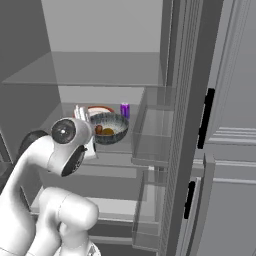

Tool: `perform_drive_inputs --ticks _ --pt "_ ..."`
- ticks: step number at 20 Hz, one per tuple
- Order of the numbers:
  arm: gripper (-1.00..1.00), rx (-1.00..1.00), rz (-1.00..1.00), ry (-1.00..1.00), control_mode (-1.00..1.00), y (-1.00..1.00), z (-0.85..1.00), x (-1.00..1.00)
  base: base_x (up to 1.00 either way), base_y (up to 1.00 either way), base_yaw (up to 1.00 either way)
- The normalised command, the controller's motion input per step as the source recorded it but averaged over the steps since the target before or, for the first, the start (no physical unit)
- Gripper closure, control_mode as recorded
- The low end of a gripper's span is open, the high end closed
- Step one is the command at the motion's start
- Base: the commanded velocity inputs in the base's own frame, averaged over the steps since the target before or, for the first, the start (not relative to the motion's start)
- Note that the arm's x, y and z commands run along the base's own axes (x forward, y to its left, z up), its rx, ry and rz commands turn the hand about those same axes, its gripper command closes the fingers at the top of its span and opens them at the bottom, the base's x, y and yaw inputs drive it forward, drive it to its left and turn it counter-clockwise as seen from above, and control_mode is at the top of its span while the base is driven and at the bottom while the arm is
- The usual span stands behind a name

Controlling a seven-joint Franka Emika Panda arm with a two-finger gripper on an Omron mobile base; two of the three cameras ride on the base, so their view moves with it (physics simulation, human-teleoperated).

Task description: Pick the chicken drumstick and avocado from their plates and place them in the bowl. Then put the bowl in the fridge.

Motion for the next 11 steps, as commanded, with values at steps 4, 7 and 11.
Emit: perform_drive_inputs --ticks 4,7,11 --pt "-1.0 -0.12 0.1 0.14 -1.0 0.25 1.0 -1.0 0.0 0.0 0.0" --pt "-1.0 -0.13 0.12 0.08 -1.0 0.24 1.0 -1.0 0.0 0.0 0.0" --pt "-1.0 -0.2 0.13 0.03 -1.0 0.11 0.93 -1.0 0.0 0.0 0.0"
